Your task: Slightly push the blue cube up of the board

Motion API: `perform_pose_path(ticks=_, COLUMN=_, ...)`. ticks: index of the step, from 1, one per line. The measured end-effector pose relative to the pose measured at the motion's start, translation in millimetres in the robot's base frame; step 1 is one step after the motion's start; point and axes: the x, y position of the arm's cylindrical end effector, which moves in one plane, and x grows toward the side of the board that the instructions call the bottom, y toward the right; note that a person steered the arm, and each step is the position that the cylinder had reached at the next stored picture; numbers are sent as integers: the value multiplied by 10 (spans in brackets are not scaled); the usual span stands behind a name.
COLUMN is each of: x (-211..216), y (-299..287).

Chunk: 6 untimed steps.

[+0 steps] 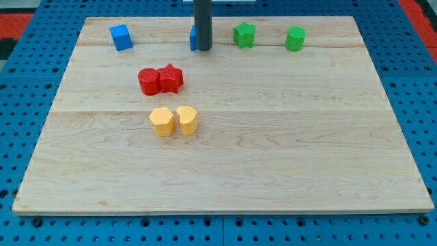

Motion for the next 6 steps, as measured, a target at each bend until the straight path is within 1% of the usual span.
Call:
perform_pose_path(ticks=1, x=99, y=13)
perform_pose_path(ticks=2, x=380, y=-211)
perform_pose_path(ticks=3, x=384, y=-910)
perform_pose_path(ticks=4, x=313, y=-1484)
perform_pose_path(ticks=5, x=181, y=-1742)
perform_pose_path(ticks=6, x=14, y=-1742)
